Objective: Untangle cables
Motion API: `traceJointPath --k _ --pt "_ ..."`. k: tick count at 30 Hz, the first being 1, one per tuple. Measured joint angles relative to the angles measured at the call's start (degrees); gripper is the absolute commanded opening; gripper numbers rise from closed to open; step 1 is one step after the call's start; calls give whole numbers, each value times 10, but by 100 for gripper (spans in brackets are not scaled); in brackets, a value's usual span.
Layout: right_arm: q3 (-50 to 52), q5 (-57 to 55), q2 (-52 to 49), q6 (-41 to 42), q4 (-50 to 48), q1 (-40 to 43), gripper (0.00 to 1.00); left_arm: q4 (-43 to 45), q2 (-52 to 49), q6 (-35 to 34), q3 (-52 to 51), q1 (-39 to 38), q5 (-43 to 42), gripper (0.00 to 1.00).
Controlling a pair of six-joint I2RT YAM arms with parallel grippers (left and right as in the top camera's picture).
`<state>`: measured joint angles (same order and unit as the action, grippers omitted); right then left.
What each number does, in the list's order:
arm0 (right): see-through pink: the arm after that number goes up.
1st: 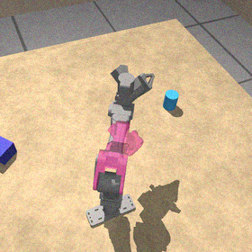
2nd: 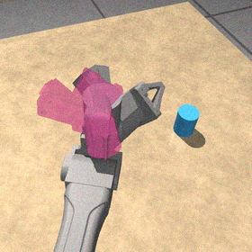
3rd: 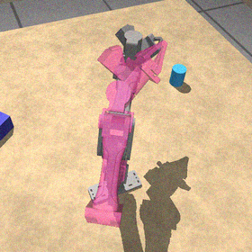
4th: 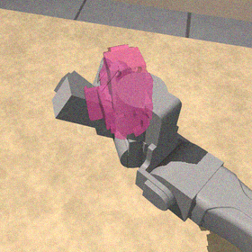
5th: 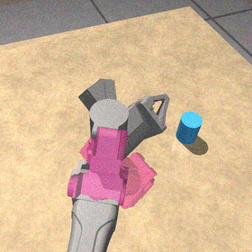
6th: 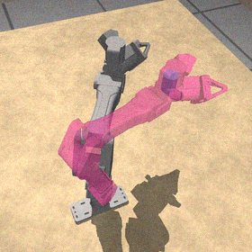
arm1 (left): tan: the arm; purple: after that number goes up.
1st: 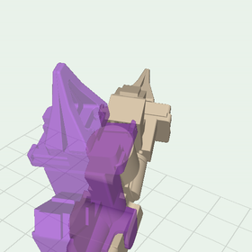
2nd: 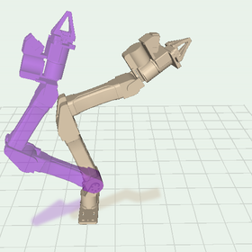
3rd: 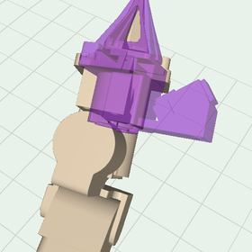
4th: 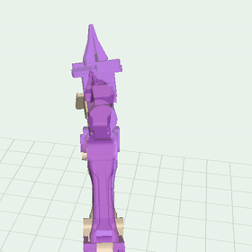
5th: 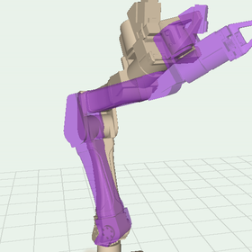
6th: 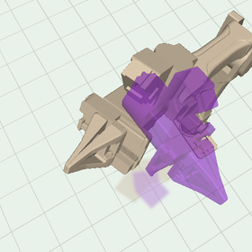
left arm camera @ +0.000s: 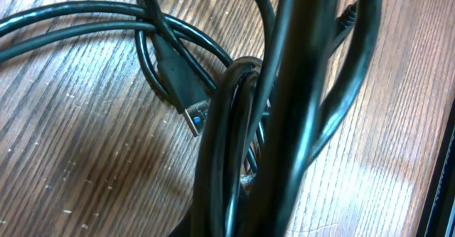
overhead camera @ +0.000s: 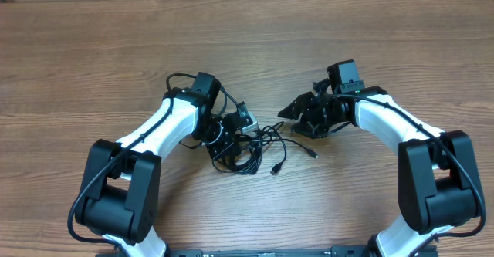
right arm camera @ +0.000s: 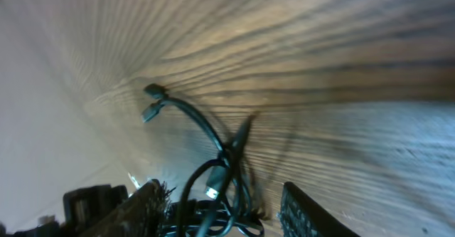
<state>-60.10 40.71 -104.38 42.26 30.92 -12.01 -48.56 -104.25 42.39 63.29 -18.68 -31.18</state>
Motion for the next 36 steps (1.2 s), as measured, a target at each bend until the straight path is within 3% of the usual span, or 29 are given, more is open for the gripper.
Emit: traceJointPath --k 18,23,28,36 --pt "0 -51 0 115 -35 -56 40 2 0 -3 0 0 4 4" --pt "0 -97 0 145 -40 -83 28 3 0 -4 0 0 4 4" --pt "0 -164 0 156 -66 -103 5 4 0 -4 0 0 5 4" --pt "0 -289 0 154 -75 -108 4 12 0 -14 0 0 7 4"
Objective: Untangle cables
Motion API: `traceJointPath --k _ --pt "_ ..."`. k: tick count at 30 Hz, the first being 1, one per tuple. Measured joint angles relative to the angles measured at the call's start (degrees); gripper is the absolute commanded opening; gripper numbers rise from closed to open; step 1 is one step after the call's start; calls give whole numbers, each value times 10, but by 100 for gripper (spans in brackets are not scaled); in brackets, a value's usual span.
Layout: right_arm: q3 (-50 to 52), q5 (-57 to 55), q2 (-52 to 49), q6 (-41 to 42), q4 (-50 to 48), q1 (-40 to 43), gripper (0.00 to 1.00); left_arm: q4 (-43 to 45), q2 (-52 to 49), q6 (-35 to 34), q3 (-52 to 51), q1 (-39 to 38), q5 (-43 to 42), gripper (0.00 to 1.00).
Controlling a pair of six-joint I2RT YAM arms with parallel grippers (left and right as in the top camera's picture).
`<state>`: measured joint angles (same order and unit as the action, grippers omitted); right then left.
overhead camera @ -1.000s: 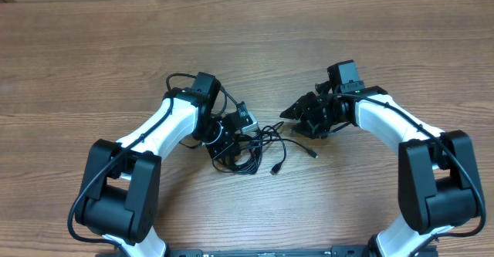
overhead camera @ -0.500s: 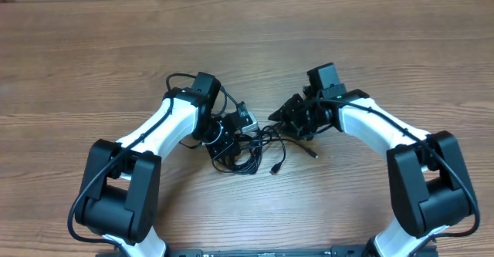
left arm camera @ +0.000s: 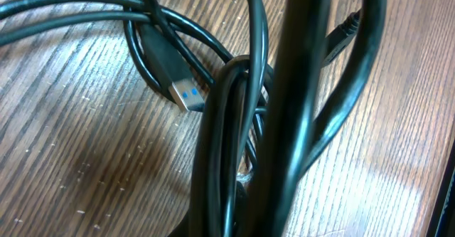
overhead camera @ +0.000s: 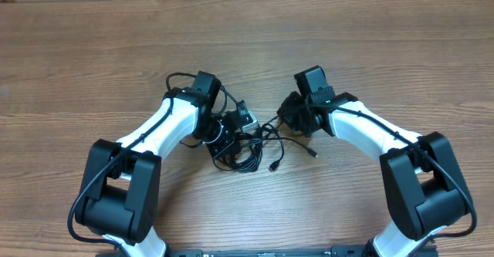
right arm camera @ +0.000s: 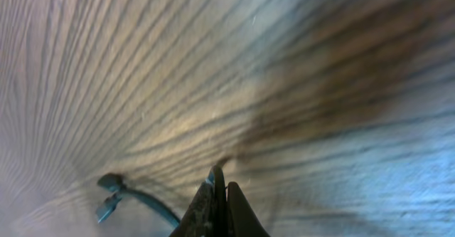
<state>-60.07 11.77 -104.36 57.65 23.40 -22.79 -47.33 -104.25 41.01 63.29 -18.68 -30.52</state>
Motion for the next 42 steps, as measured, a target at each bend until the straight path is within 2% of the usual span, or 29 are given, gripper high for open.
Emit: traceJointPath --k 4,14,23,24,26,28,31,33,36,37,40,42 --pt "0 -32 18 -49 -3 7 4 4 0 -6 0 0 2 4" --pt "-36 -149 160 -184 42 14 4 13 0 -21 0 0 4 4" --pt "-37 -159 164 -208 133 15 4 37 0 -79 0 0 25 5" --pt "-37 -155 164 -208 142 16 5 39 0 -84 0 0 28 7" --pt "-37 -144 164 -210 155 17 7 41 0 -93 0 0 31 26" --pt "-37 -125 164 -210 166 18 13 42 0 -100 0 0 35 31" --pt "-37 -98 164 -213 174 19 14 41 0 -111 0 0 39 52" --pt "-37 -83 164 -212 176 19 17 34 0 -130 3 2 41 60" --pt "-37 -67 164 -213 175 19 27 24 0 -165 23 9 42 75" --pt "-37 -62 164 -211 172 19 31 24 2 -174 31 13 43 78" --pt "-37 -48 164 -209 162 19 52 24 12 -209 64 28 42 80" --pt "-37 -40 164 -212 156 19 57 24 22 -229 85 34 42 73"
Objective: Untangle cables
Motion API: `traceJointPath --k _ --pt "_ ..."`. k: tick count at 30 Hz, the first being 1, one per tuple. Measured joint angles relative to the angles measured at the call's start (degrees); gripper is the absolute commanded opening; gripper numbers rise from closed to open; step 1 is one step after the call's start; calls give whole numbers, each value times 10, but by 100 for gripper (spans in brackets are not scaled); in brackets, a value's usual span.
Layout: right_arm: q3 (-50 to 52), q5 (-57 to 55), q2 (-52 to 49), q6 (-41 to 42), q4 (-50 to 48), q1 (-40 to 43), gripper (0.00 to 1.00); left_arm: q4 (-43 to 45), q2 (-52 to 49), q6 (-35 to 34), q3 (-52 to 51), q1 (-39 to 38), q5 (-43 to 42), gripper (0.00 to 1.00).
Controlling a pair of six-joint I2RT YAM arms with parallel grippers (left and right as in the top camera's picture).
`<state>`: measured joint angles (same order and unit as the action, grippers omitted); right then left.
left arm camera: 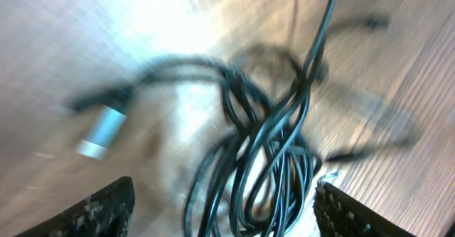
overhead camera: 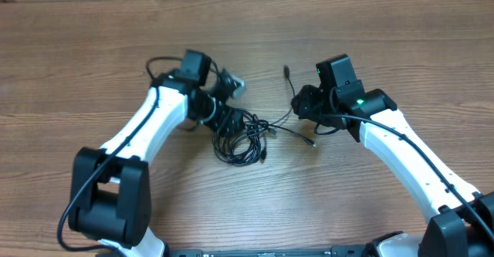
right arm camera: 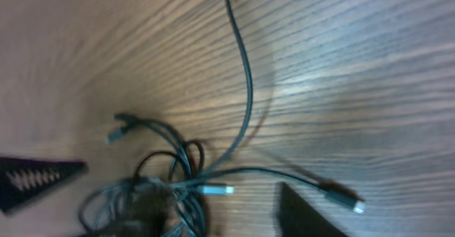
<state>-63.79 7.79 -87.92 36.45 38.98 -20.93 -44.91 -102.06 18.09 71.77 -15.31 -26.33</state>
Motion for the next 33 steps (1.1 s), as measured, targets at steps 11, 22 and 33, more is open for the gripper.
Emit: traceJointPath --k 11,22,33 --pt "0 10 0 -2 9 13 64 -65 12 -37 15 -7 -9 60" --pt "0 10 0 -2 39 14 64 -94 12 -151 -17 -23 144 42" --pt "0 28 0 -2 84 14 65 -34 12 -195 -66 -23 173 43"
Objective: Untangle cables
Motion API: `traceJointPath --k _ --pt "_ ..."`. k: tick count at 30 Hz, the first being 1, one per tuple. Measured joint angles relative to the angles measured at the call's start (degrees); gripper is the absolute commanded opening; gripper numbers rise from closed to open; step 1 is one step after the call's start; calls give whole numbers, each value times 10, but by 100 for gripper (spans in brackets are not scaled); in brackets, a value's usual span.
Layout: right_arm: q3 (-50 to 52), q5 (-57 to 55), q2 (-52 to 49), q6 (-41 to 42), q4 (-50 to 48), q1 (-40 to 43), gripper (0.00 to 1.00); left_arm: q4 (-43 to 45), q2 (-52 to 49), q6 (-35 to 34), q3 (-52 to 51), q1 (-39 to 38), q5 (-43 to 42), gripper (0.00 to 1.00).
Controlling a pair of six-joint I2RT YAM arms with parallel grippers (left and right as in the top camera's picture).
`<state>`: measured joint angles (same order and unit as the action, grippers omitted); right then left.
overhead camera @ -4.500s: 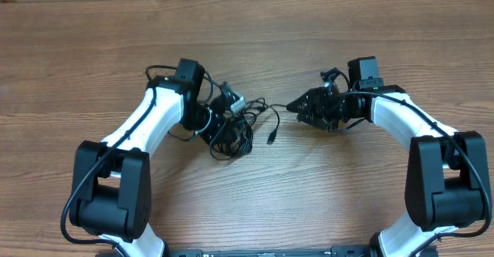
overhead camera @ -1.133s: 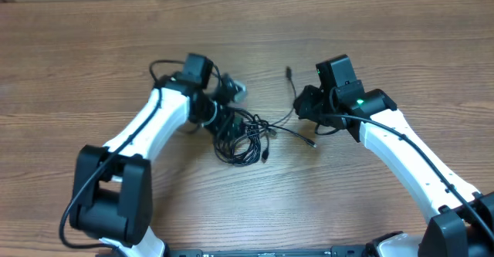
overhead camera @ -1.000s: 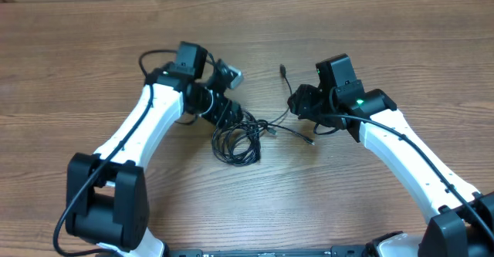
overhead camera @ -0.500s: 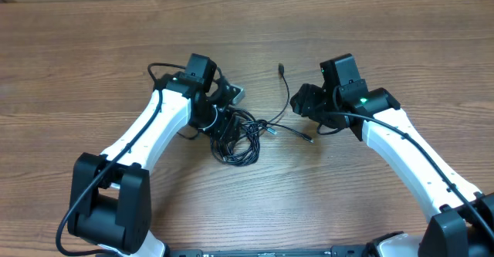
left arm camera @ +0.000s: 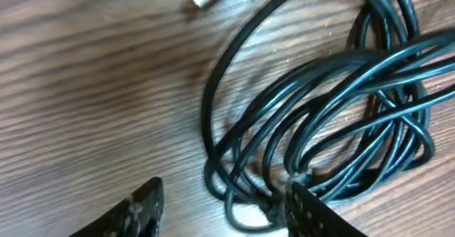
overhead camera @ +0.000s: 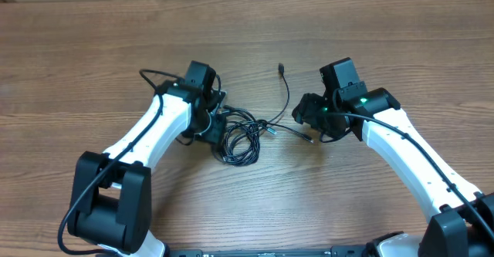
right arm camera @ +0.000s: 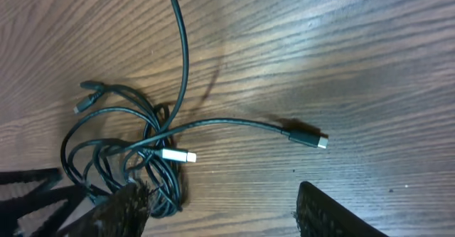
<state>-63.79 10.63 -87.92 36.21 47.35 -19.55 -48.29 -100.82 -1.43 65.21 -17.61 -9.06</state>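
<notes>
A black cable bundle (overhead camera: 241,139) lies coiled on the wooden table between the arms. My left gripper (overhead camera: 214,126) stands open at the coil's left edge; in the left wrist view (left arm camera: 224,194) loops of the coil (left arm camera: 320,116) lie against the right finger (left arm camera: 313,212). My right gripper (overhead camera: 307,118) is open to the right of the bundle and holds nothing (right arm camera: 220,194). One thin cable (right arm camera: 181,45) runs out of the coil toward the far side, ending in a small plug (overhead camera: 282,69). A USB-C plug (right arm camera: 313,139) and a silver USB-A plug (right arm camera: 178,154) lie loose.
Brown wooden table (overhead camera: 401,49) all round. Another silver plug lies beside the coil. The left arm's own black wiring (overhead camera: 154,76) loops behind its wrist.
My left gripper, which was farther back and off the coil, now sits open against the coil's left edge. The right gripper has hardly moved and is still open. The coil lies more compact.
At first my left gripper was buried in the bundle and the right one stood open beside it. Then the right fingers were shut at the bundle's right side. Later the arms were apart, a thin cable stretched out toward the back. Now both grippers are open.
</notes>
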Motion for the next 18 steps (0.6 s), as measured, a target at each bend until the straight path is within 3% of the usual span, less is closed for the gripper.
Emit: traceJointPath --k 1,2,7,12,18 --pt "0 1 0 0 1 0 65 14 0 -3 -14 0 -8 31" --pt "0 2 0 0 2 0 66 24 0 -3 -26 0 -13 25" --pt "0 7 0 0 3 -3 66 21 0 -13 -63 0 8 25" --pt "0 16 0 0 5 -17 66 11 0 -42 -50 21 66 36" --pt "0 21 0 0 7 -53 69 9 0 -56 44 53 90 57"
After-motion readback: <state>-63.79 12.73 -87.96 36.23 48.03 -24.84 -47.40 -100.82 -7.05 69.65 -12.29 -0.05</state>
